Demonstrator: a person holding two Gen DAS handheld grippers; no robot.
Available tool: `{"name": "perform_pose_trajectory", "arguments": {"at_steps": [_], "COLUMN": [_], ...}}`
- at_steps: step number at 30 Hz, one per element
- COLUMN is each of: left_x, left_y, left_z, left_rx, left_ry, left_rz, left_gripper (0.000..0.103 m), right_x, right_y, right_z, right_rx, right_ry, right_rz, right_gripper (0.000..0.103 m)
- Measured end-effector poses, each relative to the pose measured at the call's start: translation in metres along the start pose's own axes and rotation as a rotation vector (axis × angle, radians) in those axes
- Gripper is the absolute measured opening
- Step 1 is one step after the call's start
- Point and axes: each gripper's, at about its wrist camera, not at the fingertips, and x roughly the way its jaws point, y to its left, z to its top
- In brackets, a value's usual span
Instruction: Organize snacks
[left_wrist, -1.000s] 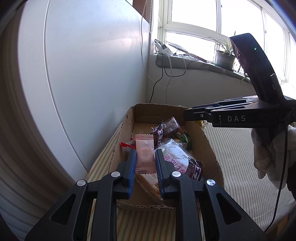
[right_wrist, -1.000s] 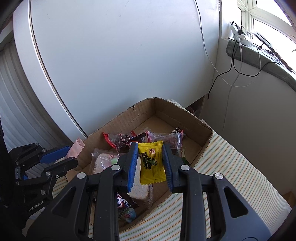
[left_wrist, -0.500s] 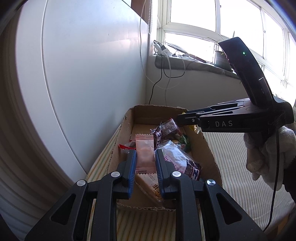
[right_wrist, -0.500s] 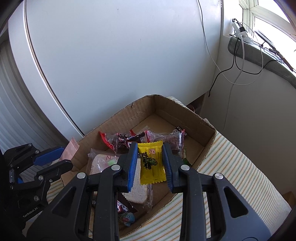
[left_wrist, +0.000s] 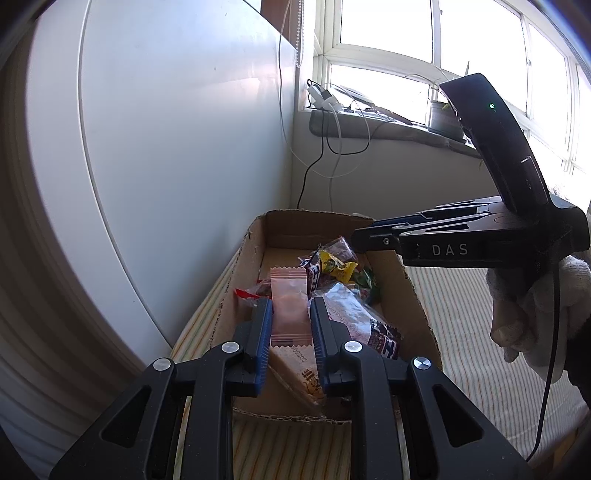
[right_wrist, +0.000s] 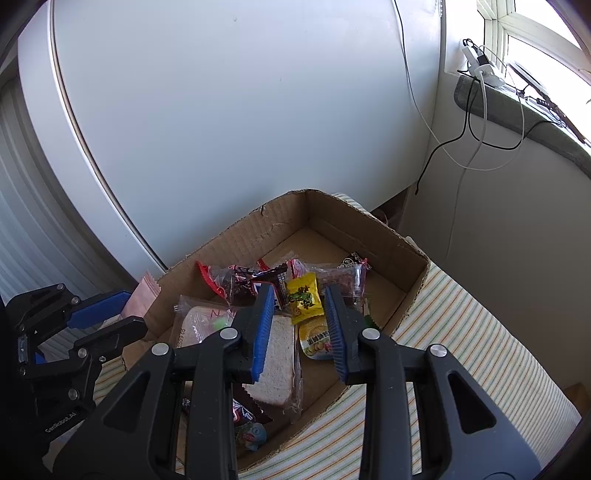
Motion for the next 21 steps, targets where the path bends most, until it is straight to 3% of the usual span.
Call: {"name": "perform_pose_trajectory", "arguments": {"at_steps": [3,7,9,15,17,21], "left_x": [0.0,0.0,0.0,-0.003,-0.003,-0.005], "left_y": [-0.001,-0.002,-0.002,-0.004,-0.004,-0.004], "left_z": [0.0,0.001,0.002,0.004,0.005,0.006], "left_rx": [0.002,0.004,0.0,-0.001,-0.002,-0.006], "left_ry": [0.0,-0.003,-0.008,-0.015,-0.017,-0.018], "left_rz": [0.0,0.006,0.011,0.014,0.018,0.024], "left_gripper": [0.02,0.039,0.048,0.058,0.059,0.066], "right_x": [-0.004,-0.012,-0.016,-0.026,-0.029,-0.037], "right_y": [-0.001,-0.004,-0.006,-0.007,-0.006,-0.007], "right_z": [0.0,0.0,0.001,0.0,-0.001,-0.002], "right_rx": [0.001,0.009,0.013,0.014,0.013,0.014], "right_ry": [-0.015,-0.037,-0.047,-0.063,-0.073,-0.092], "right_rz": [-0.015,-0.031,-0.038,-0.056,-0.064,-0.07], "right_gripper": [0.049,0.069,0.07,0.072,0.086,0.087]}}
